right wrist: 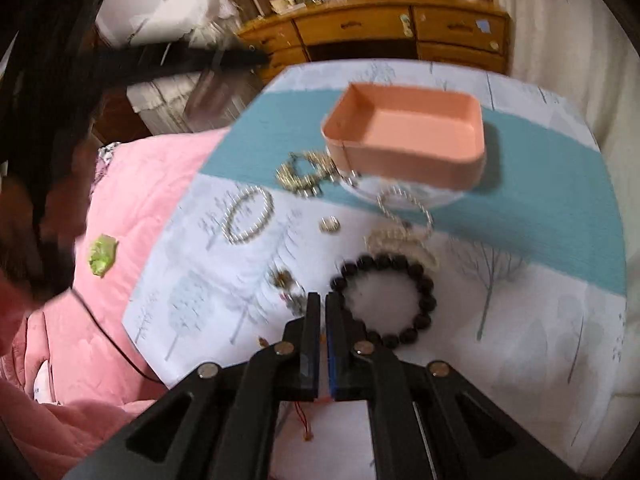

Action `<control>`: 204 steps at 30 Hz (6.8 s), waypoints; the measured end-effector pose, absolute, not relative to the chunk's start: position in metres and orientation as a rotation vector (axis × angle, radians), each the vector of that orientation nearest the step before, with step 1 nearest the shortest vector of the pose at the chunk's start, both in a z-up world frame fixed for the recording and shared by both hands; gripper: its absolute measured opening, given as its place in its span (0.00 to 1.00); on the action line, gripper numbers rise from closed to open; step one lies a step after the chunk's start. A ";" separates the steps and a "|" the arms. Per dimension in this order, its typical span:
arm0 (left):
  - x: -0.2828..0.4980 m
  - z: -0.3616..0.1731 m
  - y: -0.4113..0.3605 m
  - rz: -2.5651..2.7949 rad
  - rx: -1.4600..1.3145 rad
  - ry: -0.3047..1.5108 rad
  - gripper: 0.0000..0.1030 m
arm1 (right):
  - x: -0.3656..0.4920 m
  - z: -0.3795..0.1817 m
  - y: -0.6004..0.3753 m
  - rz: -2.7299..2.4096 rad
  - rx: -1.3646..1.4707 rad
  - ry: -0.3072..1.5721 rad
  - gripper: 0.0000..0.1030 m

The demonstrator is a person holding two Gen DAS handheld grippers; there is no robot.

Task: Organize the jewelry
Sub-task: 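Lift the watch with the left tool and release it into the pink tray, then grasp the red beaded bangle with the right tool while the left tool grasps the pearl bracelet, then carry the bangle with the right tool into the tray while the left tool drops the pearl bracelet there, then move the right tool to the black bead bracelet while the left tool reaches the flower earring, then lift the black bracelet with the right tool into the tray while the left tool drops the earring there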

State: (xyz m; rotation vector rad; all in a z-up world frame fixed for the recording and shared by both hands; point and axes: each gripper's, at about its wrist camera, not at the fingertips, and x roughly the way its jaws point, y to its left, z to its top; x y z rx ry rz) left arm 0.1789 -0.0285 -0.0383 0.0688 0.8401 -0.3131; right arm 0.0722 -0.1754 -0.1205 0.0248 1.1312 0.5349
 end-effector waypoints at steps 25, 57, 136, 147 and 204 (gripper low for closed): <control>0.178 -0.111 0.029 -0.155 0.059 0.992 0.90 | 0.050 -0.181 -0.170 0.349 0.019 1.283 0.31; 0.160 -0.197 0.085 -0.229 0.094 1.170 0.10 | 0.039 -0.197 -0.147 -0.074 0.069 1.111 0.10; 0.157 -0.182 0.006 -0.392 0.161 1.312 0.90 | 0.052 -0.168 -0.172 -0.064 0.238 0.978 0.55; 0.119 -0.199 -0.001 -0.382 0.078 1.490 0.90 | 0.018 -0.176 -0.152 0.001 -0.060 1.049 0.63; 0.108 -0.150 -0.022 -0.101 -0.310 1.195 0.20 | 0.112 -0.171 -0.185 0.813 -0.096 1.044 0.15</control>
